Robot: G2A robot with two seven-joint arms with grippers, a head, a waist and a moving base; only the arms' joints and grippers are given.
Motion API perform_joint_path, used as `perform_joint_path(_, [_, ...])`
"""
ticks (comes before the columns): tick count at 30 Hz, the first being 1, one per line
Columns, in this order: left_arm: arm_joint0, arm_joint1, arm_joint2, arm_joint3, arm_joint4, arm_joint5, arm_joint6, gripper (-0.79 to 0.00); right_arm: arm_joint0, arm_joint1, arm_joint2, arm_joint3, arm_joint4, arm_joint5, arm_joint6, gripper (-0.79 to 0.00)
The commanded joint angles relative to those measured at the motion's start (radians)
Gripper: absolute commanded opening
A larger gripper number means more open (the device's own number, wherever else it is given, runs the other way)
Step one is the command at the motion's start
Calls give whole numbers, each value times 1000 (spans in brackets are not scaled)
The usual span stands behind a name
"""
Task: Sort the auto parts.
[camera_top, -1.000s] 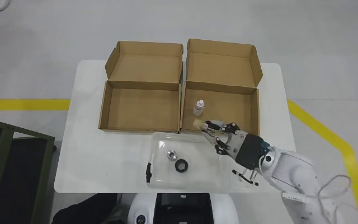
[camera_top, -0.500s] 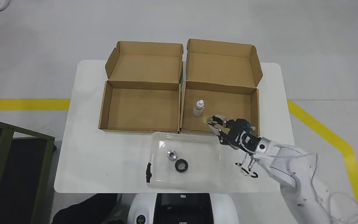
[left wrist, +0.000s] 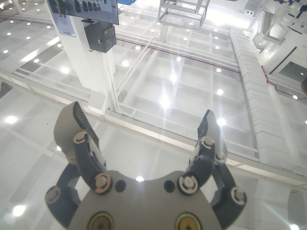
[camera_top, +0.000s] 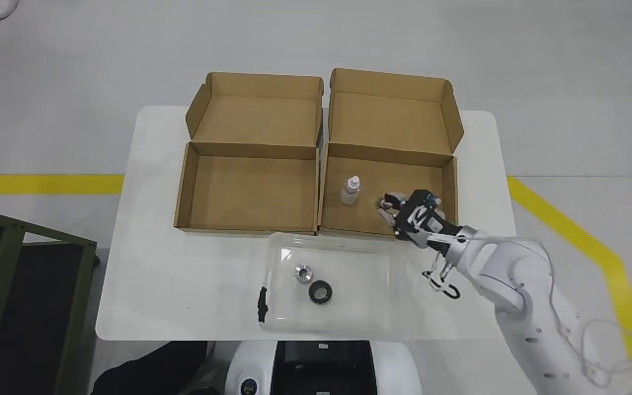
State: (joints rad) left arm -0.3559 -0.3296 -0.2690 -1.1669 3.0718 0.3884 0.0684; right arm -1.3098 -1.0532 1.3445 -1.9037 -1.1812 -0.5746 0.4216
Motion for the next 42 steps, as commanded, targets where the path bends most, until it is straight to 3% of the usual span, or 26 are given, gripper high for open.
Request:
perform_joint_path(1, [0, 0, 0, 0, 0, 0, 0, 0, 20, -1, -6, 18, 10, 5, 12, -785])
perform_joint_path(22, [0, 0, 0, 0, 0, 0, 0, 0, 31, -2, -15, 34, 14, 22, 31, -785])
perform_joint_path(33, [0, 0, 0, 0, 0, 0, 0, 0, 165, -16, -93, 112, 82, 99, 287, -785])
perform_joint_path(42, [0, 0, 0, 0, 0, 0, 0, 0, 281, -38, -201, 242, 98, 143, 353, -785])
